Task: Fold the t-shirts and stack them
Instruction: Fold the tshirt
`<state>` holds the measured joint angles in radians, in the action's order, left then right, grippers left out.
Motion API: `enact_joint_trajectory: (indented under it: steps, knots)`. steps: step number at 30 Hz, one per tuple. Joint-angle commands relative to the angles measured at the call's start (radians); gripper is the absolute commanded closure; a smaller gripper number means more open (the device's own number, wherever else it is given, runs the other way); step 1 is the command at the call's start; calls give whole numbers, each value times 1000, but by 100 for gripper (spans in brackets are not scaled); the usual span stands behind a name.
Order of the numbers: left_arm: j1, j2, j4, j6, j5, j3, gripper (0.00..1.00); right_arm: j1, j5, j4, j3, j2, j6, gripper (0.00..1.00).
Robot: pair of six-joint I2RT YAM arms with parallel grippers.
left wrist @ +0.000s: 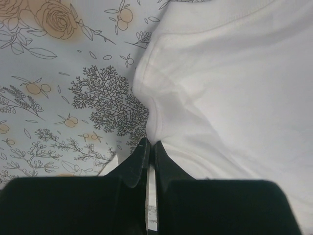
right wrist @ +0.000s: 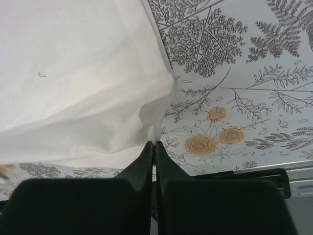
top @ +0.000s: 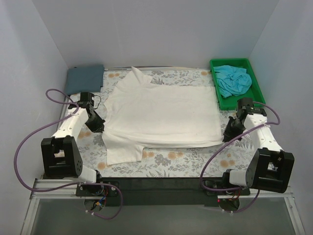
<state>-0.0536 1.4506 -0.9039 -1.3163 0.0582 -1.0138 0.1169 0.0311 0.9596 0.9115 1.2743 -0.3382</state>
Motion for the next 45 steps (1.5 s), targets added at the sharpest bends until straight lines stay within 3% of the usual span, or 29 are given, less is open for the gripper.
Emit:
enact_joint_trajectory:
  steps: [1, 18, 34, 45]
  knots:
    - [-8, 27, 26, 12, -21, -60, 100, 4, 29, -41, 79, 52, 34, 99]
    - [-9, 209, 23, 19, -57, -216, 100, 4, 10, -113, 296, 302, 45, 99]
    - [-9, 323, 68, 11, -54, -269, 100, 3, 32, -194, 377, 461, 41, 99]
    - [-9, 358, 120, 3, -49, -259, 100, 4, 21, -285, 345, 514, 7, 99]
